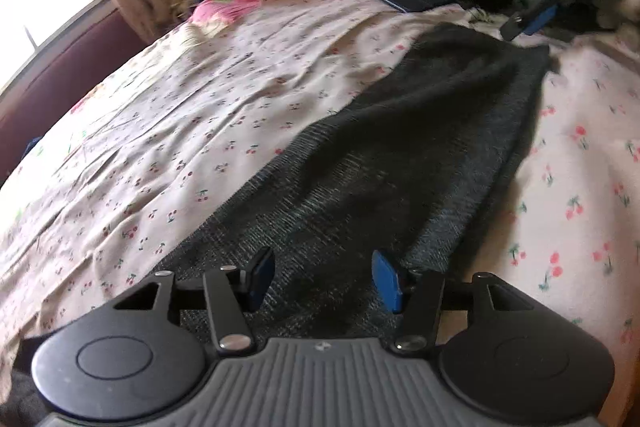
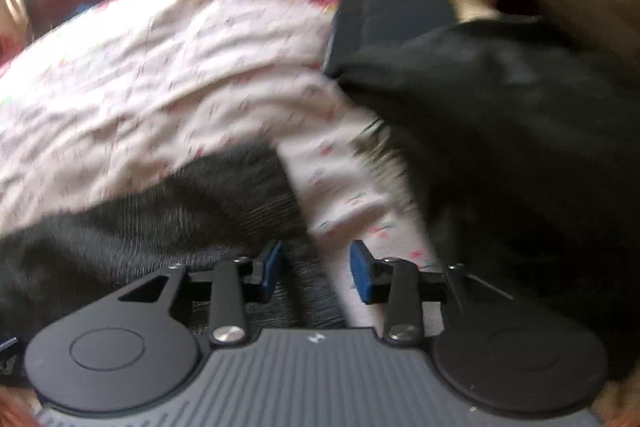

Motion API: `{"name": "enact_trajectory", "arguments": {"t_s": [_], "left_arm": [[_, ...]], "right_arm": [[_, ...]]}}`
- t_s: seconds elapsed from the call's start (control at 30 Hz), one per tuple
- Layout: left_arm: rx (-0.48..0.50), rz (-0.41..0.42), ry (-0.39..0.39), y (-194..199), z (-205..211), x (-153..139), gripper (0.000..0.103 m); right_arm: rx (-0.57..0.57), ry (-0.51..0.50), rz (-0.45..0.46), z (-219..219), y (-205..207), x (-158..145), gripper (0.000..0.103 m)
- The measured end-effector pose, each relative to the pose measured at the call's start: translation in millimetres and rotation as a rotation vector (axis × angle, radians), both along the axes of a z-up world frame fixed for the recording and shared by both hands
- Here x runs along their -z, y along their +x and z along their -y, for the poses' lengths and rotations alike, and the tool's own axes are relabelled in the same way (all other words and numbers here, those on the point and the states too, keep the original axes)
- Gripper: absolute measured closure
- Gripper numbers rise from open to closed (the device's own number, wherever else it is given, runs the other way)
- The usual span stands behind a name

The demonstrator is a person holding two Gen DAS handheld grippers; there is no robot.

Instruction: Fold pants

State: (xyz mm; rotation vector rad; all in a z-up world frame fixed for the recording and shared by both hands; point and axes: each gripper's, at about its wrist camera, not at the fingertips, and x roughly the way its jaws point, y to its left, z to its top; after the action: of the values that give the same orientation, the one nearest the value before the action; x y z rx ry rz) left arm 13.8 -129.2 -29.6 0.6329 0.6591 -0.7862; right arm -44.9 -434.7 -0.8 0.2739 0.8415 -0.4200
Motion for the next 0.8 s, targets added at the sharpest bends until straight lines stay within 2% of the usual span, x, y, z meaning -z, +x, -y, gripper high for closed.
{"name": "enact_trajectory", "arguments": {"t_s": [0.07, 0.13, 0.23, 0.33, 0.53, 0.63, 0.73, 0.8], "left_arm": [[0.006, 0.005, -0.013, -1, 7, 0, 0.035], [0.017, -0.003, -0.020, -3, 13, -1, 0.035], [0.031, -0.016, 0.001, -6, 11, 3, 0.035], [0.031, -0.022, -0.003, -7, 5, 3, 0.035], [0.043, -0.026, 0.013, -3, 13, 2, 0.035], [0.041, -0.034, 0.018, -2, 14, 3, 0.035], [0.036, -0.041, 0.019, 0, 14, 5, 0.033], [0.027, -0.046, 0.019, 2, 16, 5, 0.033]], "right_arm": [[-0.056, 0.015, 0.041, -6, 0, -5, 0.062], [-0.103, 0.014, 0.002, -10, 13, 2, 0.053], [-0.084, 0.073, -0.067, 6, 24, 24, 0.051], [-0.020, 0.245, 0.016, 31, -1, 20, 0.052], [0.054, 0.426, 0.129, 35, -61, 6, 0.049], [0.061, 0.478, 0.119, 30, -72, 13, 0.049], [0.040, 0.507, 0.126, 26, -62, 23, 0.047], [0.034, 0.514, 0.167, 26, -52, 29, 0.047]]}}
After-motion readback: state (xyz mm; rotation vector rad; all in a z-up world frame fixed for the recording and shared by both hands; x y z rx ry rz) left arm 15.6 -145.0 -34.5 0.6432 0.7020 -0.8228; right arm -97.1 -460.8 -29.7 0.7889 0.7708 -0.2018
